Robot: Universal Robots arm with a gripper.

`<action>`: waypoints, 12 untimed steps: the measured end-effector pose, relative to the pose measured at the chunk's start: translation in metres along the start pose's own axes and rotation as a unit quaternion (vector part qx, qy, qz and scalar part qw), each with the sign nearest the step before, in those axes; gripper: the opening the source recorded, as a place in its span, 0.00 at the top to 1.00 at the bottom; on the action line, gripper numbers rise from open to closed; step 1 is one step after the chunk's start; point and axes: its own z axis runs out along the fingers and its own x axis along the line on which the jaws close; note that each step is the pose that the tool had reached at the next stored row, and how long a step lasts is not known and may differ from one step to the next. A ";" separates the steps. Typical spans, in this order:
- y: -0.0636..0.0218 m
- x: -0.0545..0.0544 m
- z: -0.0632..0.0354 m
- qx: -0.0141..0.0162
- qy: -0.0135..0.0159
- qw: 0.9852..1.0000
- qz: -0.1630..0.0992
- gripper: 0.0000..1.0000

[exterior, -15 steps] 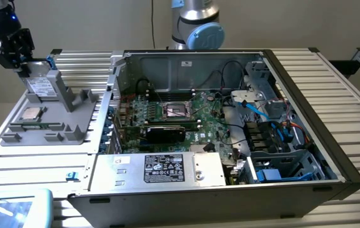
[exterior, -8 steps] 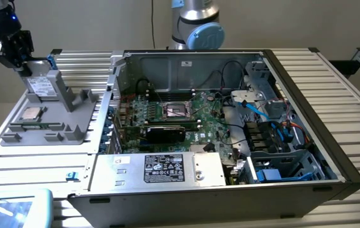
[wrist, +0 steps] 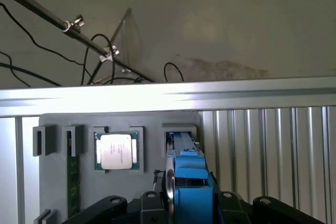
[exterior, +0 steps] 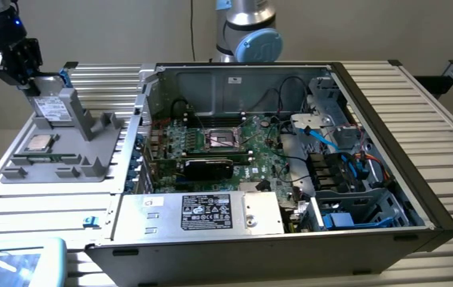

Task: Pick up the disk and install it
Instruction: 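Pick up the disk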

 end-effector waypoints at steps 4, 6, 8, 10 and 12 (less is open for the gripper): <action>0.0001 0.001 0.0001 0.000 -0.001 1.000 0.000 0.63; 0.0000 0.002 0.0000 0.000 -0.002 1.000 0.000 0.63; 0.0000 0.002 0.0000 0.000 -0.004 1.000 0.000 0.63; -0.0001 0.003 0.0001 0.000 -0.005 1.000 0.000 0.63; -0.0001 0.005 0.0001 0.000 -0.007 1.000 0.000 0.63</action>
